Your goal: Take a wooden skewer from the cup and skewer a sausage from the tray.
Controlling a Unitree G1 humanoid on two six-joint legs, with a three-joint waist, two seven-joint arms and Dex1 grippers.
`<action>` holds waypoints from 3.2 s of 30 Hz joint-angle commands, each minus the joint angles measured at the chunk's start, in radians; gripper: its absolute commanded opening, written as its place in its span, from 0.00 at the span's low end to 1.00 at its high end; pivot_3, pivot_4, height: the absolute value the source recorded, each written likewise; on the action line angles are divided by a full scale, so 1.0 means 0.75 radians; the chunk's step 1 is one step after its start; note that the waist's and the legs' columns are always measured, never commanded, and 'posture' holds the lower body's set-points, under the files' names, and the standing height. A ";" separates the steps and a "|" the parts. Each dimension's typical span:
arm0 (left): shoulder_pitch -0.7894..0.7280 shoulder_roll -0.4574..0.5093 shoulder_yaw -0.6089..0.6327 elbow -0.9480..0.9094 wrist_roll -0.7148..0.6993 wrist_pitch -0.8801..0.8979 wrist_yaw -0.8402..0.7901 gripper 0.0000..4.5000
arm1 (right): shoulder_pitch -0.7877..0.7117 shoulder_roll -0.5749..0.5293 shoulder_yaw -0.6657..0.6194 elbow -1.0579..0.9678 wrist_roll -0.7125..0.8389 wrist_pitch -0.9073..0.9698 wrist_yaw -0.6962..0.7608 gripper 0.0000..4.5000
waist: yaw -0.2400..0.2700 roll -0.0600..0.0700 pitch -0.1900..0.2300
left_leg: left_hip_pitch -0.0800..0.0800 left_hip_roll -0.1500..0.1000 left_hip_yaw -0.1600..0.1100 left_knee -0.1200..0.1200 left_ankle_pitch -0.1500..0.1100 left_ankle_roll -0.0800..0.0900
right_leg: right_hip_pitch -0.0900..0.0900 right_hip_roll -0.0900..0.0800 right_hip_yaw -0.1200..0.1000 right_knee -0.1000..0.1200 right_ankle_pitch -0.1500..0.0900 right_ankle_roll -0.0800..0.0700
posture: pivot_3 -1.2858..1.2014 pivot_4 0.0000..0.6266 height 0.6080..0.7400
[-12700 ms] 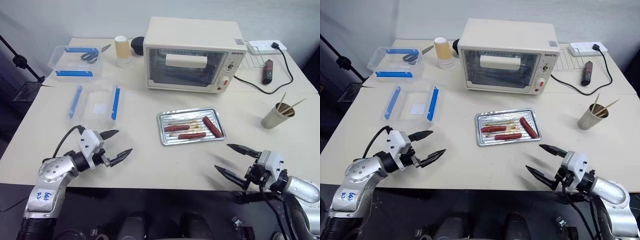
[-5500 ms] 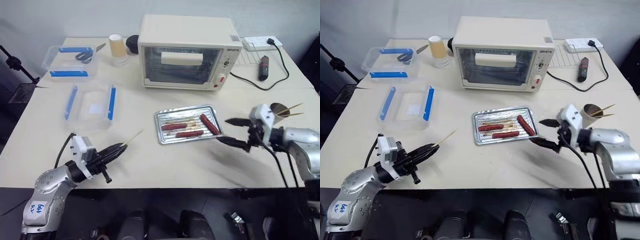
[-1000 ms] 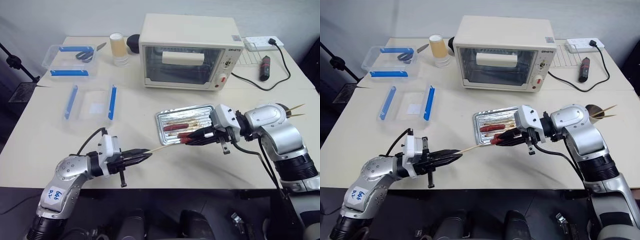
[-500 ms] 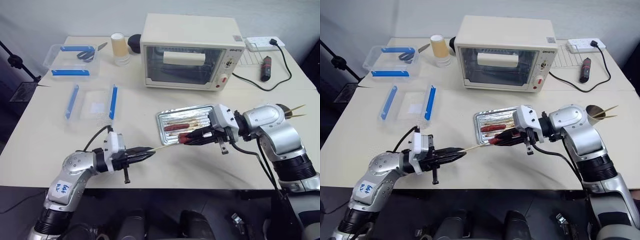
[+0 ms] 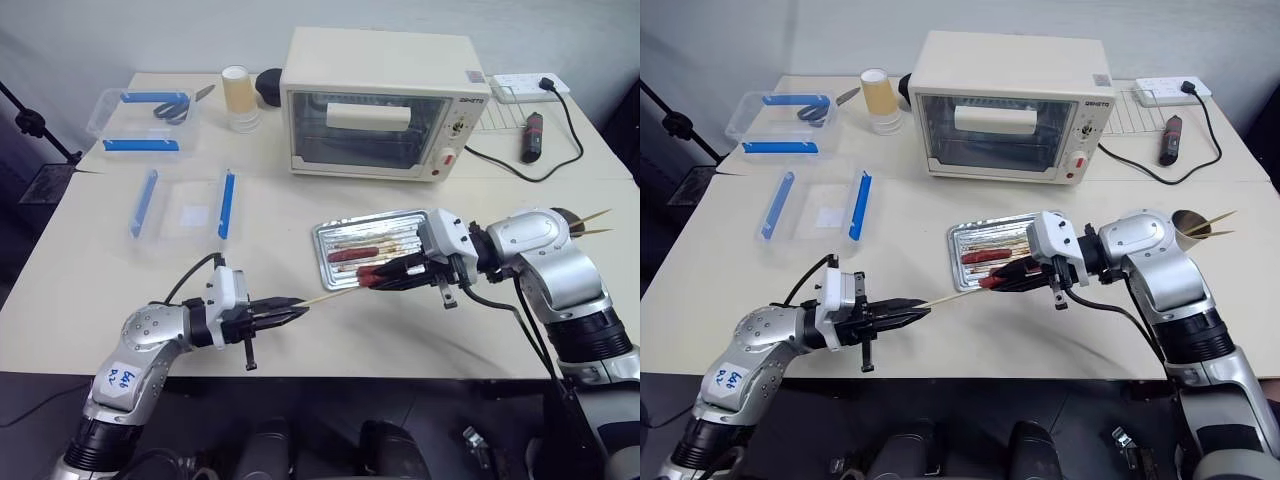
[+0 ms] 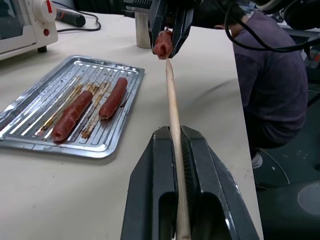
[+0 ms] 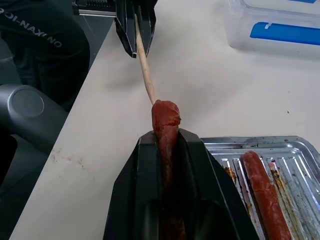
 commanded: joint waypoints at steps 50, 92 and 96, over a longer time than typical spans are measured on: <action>-0.460 -0.229 -0.290 0.238 0.147 -0.050 -0.164 0.00 | -0.081 0.021 0.062 -0.117 -0.033 0.044 0.092 0.08 | 0.003 0.000 0.000 | 0.000 0.000 0.000 0.001 0.000 0.000 | 0.000 0.001 0.000 0.001 0.000 0.000 | 0.52 0.24 1.00; 0.172 -0.060 0.410 -0.218 -0.109 0.077 0.198 0.00 | 0.262 -0.111 -0.363 -0.118 0.170 0.100 -0.124 0.99 | 0.003 -0.001 0.000 | 0.000 0.002 -0.004 0.001 0.000 0.000 | 0.001 0.000 0.000 0.001 0.000 0.000 | 0.52 0.24 1.00; 0.168 -0.152 0.515 -0.277 -0.167 0.082 0.406 0.00 | 0.359 0.045 -0.511 -0.201 0.300 0.061 -0.300 0.99 | 0.003 -0.001 0.000 | 0.000 0.001 -0.008 0.001 0.000 0.000 | 0.002 0.000 0.000 0.001 0.000 0.000 | 0.52 0.24 1.00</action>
